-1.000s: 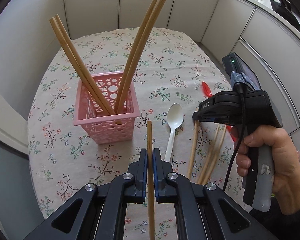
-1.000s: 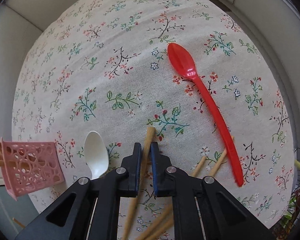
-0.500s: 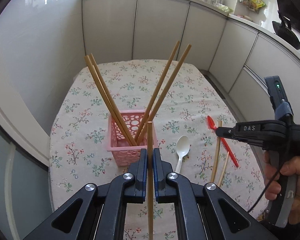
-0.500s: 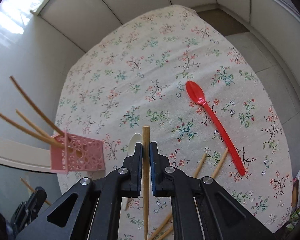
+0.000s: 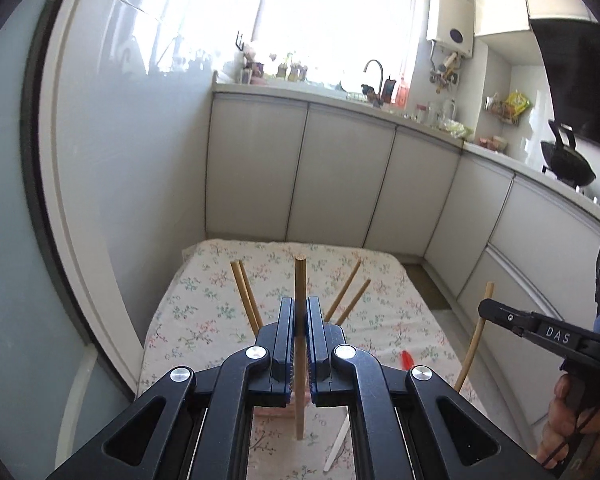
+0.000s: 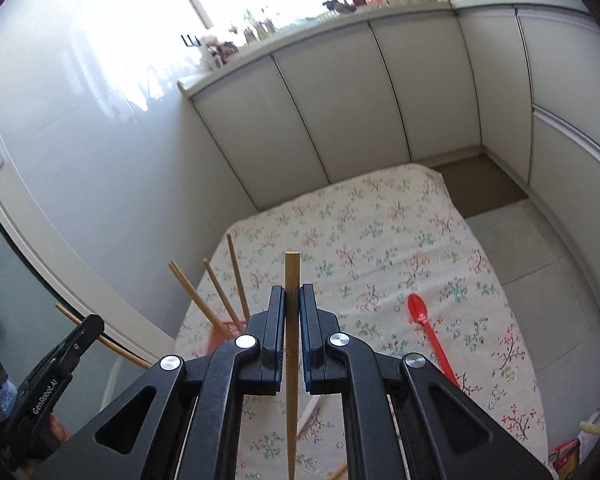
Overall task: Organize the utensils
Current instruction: 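Carry both held chopsticks upright over the pink basket, then open both grippers to drop the chopsticks into the pink basket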
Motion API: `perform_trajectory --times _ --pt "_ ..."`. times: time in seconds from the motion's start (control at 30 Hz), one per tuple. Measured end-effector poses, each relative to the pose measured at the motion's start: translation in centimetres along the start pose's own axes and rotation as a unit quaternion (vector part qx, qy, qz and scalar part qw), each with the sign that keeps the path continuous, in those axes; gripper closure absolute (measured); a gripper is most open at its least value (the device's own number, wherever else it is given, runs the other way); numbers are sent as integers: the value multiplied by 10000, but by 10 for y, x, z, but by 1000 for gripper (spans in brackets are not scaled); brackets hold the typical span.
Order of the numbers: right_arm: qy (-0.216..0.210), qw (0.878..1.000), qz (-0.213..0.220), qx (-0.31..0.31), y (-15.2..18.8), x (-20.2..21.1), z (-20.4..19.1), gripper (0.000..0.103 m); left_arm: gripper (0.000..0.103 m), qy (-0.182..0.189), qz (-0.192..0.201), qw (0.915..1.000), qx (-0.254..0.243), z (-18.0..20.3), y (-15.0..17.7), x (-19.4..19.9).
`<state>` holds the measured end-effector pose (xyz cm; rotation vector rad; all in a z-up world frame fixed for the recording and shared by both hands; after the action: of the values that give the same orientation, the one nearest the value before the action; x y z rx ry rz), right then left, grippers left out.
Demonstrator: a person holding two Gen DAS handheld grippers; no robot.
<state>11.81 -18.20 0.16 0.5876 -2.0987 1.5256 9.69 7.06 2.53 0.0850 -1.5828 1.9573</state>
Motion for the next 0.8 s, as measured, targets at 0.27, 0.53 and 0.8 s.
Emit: perform_trajectory --times 0.27,0.53,0.8 --pt "-325 9950 934 -116 -20 12 -25 96 98 -276 710 9969 172 -8 -22 5" --pt "-516 9867 1541 -22 -22 -7 -64 95 98 -750 771 9941 -132 -16 -24 -29" --pt "-338 9857 1651 -48 -14 -49 -84 95 98 -711 451 9963 -161 -28 -16 -64"
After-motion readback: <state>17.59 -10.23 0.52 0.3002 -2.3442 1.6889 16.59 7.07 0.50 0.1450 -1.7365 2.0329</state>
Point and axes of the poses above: each gripper's, at about its wrist camera, not at the fingertips, and x roughly against the way its jaws point, z to its right, y to its underside, the point moved 1 cm from there along -x, roughly the way its jaws point, and after that the axes turned 12 degrees about y, right-handed, at the moved point
